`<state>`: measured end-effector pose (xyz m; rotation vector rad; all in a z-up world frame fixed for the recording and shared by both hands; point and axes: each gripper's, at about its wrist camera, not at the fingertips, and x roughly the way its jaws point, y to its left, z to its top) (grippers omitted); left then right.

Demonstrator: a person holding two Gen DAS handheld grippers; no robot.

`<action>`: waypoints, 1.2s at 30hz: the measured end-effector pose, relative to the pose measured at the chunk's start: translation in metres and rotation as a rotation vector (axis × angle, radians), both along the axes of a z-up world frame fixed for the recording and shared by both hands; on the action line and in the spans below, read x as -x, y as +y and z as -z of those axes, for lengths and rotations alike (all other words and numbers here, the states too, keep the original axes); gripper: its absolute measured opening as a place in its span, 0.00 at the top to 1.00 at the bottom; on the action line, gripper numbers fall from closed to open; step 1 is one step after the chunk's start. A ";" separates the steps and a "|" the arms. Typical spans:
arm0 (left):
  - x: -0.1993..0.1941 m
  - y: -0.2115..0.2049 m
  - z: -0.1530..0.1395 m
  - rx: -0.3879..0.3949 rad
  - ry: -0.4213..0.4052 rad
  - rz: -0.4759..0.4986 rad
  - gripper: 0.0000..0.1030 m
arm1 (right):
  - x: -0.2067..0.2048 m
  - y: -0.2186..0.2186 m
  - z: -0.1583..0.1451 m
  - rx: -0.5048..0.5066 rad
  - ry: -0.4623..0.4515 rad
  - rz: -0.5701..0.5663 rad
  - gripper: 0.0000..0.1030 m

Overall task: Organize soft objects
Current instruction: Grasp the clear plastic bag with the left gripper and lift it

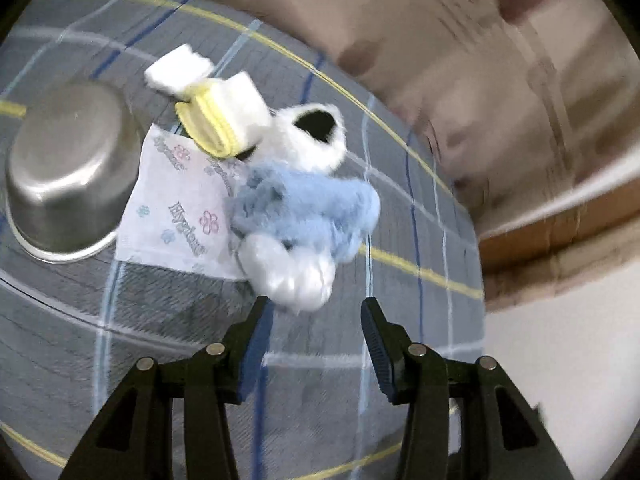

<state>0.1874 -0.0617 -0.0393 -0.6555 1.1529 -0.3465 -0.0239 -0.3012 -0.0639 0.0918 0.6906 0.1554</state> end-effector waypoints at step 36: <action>0.089 0.020 -0.015 -0.099 -0.035 -0.148 0.66 | -0.003 -0.015 0.002 -0.084 0.015 -0.008 0.01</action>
